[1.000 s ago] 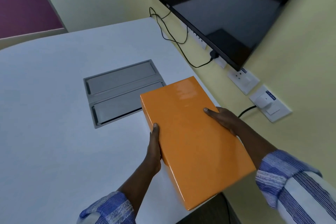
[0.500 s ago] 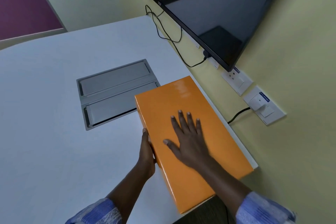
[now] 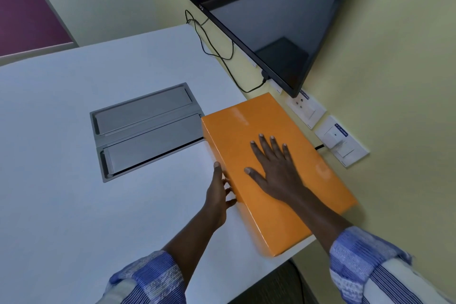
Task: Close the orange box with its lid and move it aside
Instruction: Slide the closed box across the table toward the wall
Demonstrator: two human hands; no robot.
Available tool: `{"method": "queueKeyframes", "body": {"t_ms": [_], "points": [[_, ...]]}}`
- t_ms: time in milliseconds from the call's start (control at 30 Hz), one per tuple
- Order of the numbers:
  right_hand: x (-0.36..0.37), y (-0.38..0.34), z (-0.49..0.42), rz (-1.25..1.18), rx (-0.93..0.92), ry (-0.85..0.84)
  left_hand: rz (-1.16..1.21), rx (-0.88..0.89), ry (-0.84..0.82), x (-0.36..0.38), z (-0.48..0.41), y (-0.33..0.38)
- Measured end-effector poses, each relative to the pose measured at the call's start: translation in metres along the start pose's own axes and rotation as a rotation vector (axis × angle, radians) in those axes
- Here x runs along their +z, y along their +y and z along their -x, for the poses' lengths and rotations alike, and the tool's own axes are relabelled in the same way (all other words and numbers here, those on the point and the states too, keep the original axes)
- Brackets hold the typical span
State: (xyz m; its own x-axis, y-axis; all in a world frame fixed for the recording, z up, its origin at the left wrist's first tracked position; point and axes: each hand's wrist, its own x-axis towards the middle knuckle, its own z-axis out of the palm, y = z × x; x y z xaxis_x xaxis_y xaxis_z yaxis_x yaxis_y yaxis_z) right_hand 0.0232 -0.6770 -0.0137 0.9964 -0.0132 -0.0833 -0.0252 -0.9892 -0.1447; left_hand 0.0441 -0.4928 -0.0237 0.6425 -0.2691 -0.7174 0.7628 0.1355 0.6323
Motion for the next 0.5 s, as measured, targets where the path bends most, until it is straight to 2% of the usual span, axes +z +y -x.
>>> {"method": "queueKeyframes", "body": {"t_ms": [200, 333, 400, 500], "points": [[0.0, 0.003, -0.001, -0.018, 0.003, 0.011, -0.056, 0.006, -0.017, 0.002, 0.002, 0.001], [-0.002, -0.003, -0.001, -0.014, 0.017, -0.001, -0.183, 0.041, -0.024, -0.008, 0.012, 0.003], [-0.003, -0.015, -0.002, -0.05, 0.051, 0.015, -0.283, 0.114, -0.031, -0.017, 0.021, 0.003], [-0.007, -0.055, 0.0, -0.104, 0.025, 0.059, -0.591, 0.27, 0.059, -0.048, 0.029, -0.003]]}}
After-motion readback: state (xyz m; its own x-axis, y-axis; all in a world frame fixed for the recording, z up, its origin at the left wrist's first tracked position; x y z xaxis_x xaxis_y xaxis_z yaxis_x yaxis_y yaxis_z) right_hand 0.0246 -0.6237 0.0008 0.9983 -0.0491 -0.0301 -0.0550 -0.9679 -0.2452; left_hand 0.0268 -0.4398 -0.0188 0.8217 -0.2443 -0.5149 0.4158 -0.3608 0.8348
